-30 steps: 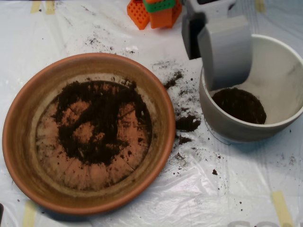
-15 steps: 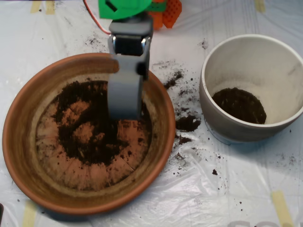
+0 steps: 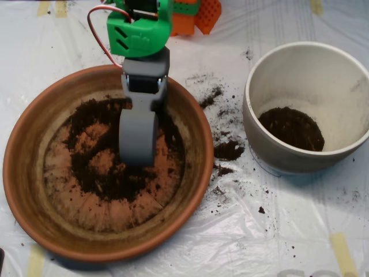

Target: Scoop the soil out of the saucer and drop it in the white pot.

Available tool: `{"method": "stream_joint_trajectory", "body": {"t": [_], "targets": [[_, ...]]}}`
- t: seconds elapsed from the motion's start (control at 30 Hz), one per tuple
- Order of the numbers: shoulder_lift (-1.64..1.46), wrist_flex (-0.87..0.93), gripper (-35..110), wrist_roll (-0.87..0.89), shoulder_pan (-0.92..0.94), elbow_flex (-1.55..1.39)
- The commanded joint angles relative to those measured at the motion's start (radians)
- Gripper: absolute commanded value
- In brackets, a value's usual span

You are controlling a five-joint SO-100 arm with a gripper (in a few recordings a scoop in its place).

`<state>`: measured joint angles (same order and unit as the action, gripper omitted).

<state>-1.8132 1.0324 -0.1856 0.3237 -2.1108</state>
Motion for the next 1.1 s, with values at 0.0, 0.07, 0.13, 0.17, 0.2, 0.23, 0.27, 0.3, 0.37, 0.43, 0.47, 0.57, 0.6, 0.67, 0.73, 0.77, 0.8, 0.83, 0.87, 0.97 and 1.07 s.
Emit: {"method": "stream_joint_trajectory", "body": {"t": [0.0,0.07,0.13,0.17,0.2,0.23,0.27,0.3,0.37,0.43,0.47,0.57,0.6,0.67,0.73,0.77,0.8,0.83,0.87,0.97,1.07], "targets": [[0.061,0.023,54,-0.031,0.034,0.095],[0.156,0.051,53,-0.035,0.049,0.161],[0.242,0.063,53,-0.038,0.071,0.222],[0.275,0.063,54,-0.038,0.083,0.249],[0.304,0.064,54,-0.038,0.094,0.275],[0.334,0.071,54,-0.043,0.101,0.301],[0.367,0.084,54,-0.046,0.109,0.333],[0.402,0.103,53,-0.049,0.114,0.370],[0.456,0.127,53,-0.049,0.129,0.430],[0.488,0.130,53,-0.052,0.138,0.468],[0.502,0.129,53,-0.052,0.143,0.488],[0.551,0.158,53,-0.046,0.144,0.571],[0.569,0.173,52,-0.041,0.143,0.604],[0.603,0.206,52,-0.035,0.135,0.666],[0.627,0.224,50,-0.035,0.123,0.703],[0.632,0.224,50,-0.038,0.114,0.707],[0.637,0.224,49,-0.037,0.107,0.712],[0.641,0.233,49,-0.035,0.098,0.716],[0.643,0.241,48,-0.038,0.087,0.718],[0.643,0.256,47,-0.038,0.063,0.712],[0.643,0.261,46,-0.041,0.049,0.706]]}}
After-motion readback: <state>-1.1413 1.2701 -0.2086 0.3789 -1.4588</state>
